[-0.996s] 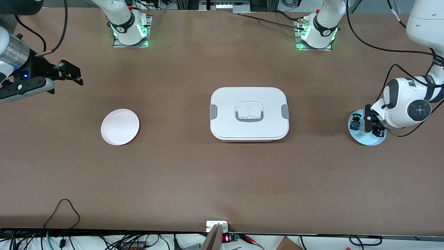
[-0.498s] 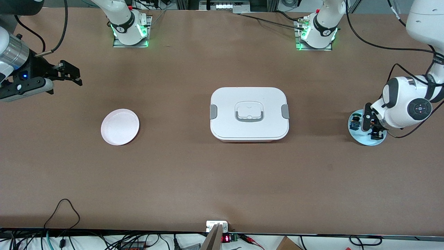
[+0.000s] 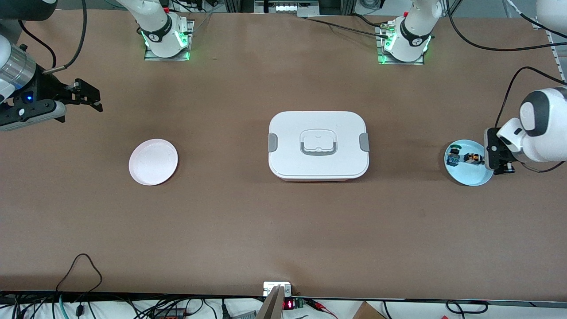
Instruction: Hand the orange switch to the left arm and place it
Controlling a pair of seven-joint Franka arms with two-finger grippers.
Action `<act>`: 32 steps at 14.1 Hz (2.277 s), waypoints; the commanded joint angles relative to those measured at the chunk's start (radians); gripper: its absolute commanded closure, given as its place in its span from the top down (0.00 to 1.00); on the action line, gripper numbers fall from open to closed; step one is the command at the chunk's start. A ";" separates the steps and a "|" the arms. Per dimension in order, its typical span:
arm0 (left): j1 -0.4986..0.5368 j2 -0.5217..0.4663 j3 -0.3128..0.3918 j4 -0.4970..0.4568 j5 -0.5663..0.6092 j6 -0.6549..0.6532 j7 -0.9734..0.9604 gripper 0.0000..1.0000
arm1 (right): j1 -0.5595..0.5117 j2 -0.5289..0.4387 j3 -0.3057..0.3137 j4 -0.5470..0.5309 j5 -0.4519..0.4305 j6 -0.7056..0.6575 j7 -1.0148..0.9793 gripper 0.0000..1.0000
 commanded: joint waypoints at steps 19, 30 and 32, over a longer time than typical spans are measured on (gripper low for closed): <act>-0.123 0.015 -0.128 0.611 -0.059 -0.616 -1.517 1.00 | -0.002 0.009 0.003 0.006 -0.012 0.069 0.007 1.00; -0.242 -0.317 0.015 0.157 -0.252 -0.276 -1.654 1.00 | -0.003 0.009 0.003 0.006 -0.012 0.069 0.007 1.00; -0.242 -0.292 0.013 0.212 -0.244 -0.286 -1.645 1.00 | -0.003 0.009 0.003 0.006 -0.012 0.071 0.007 1.00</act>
